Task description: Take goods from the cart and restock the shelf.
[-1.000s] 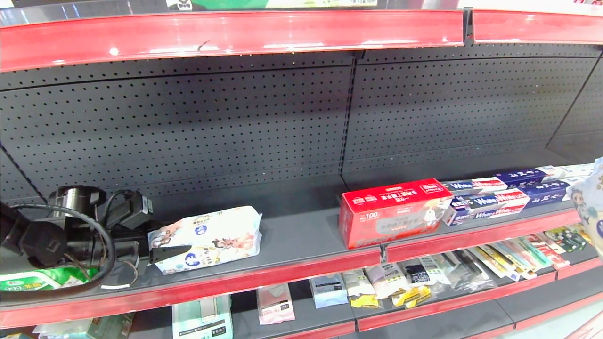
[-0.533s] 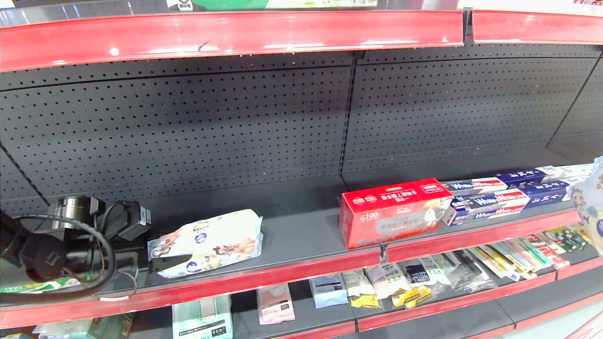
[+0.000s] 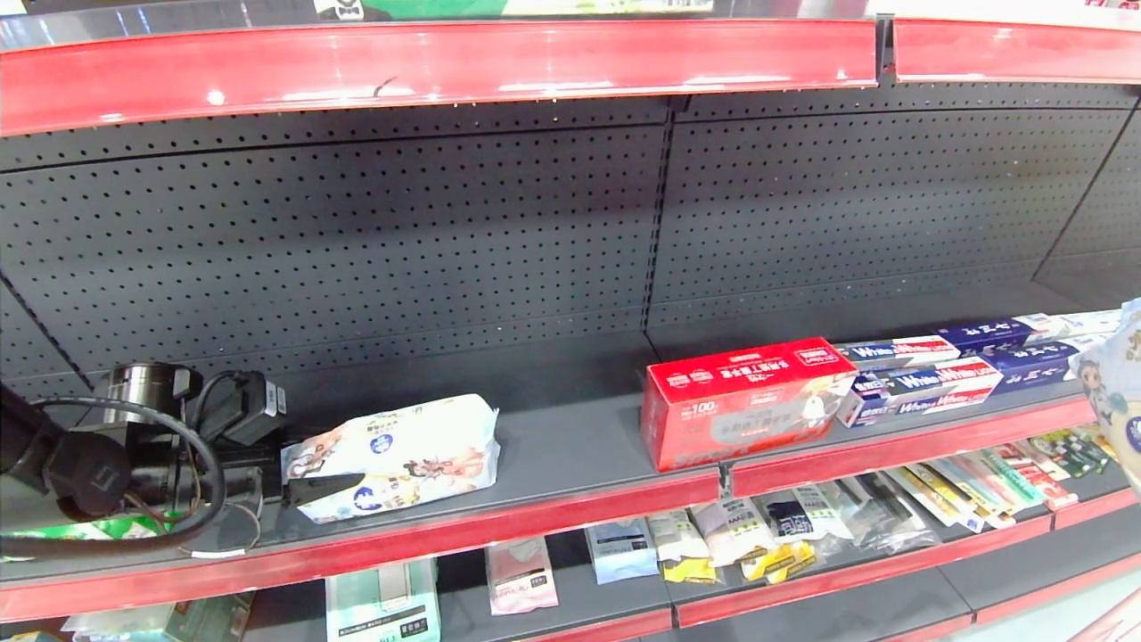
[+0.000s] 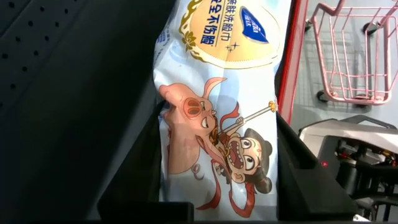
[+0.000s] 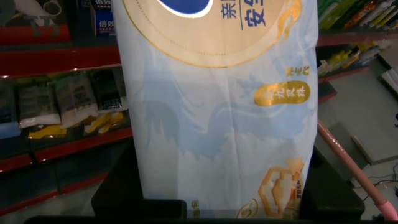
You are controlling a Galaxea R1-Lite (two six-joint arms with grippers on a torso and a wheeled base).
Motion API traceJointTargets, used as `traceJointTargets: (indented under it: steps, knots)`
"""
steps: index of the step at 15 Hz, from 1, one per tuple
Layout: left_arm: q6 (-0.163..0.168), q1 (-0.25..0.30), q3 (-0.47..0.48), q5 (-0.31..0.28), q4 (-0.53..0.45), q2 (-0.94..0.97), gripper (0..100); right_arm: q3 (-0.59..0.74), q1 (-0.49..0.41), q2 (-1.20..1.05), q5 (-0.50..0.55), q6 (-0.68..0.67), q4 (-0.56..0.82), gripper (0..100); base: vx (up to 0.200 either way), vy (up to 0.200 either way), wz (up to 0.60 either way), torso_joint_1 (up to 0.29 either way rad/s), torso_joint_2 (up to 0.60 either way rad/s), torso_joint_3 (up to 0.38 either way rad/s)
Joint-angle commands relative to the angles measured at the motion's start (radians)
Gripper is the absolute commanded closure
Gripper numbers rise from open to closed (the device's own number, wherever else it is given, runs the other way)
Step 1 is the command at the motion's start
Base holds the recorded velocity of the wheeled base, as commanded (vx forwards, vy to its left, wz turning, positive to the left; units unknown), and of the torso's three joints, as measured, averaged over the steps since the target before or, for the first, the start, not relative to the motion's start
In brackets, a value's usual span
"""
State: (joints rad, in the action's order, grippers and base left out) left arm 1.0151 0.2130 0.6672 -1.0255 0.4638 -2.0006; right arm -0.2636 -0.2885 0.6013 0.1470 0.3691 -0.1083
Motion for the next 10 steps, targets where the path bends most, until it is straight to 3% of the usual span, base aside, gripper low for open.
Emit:
traceJointTargets:
  steps: [1, 10]
  knots:
    - [0.005, 0.000, 0.002, -0.005, 0.003, -0.004, 100, 0.001, 0.000, 0.002, 0.000, 0.001, -0.001, 100, 0.000, 0.000, 0.00, 0.000, 0.00, 0.000]
    - [0.007, 0.003, -0.028, -0.028, -0.001, 0.006, 100, -0.002, -0.001, 0.002, 0.002, 0.004, -0.001, 100, 0.000, 0.000, 0.00, 0.000, 0.00, 0.000]
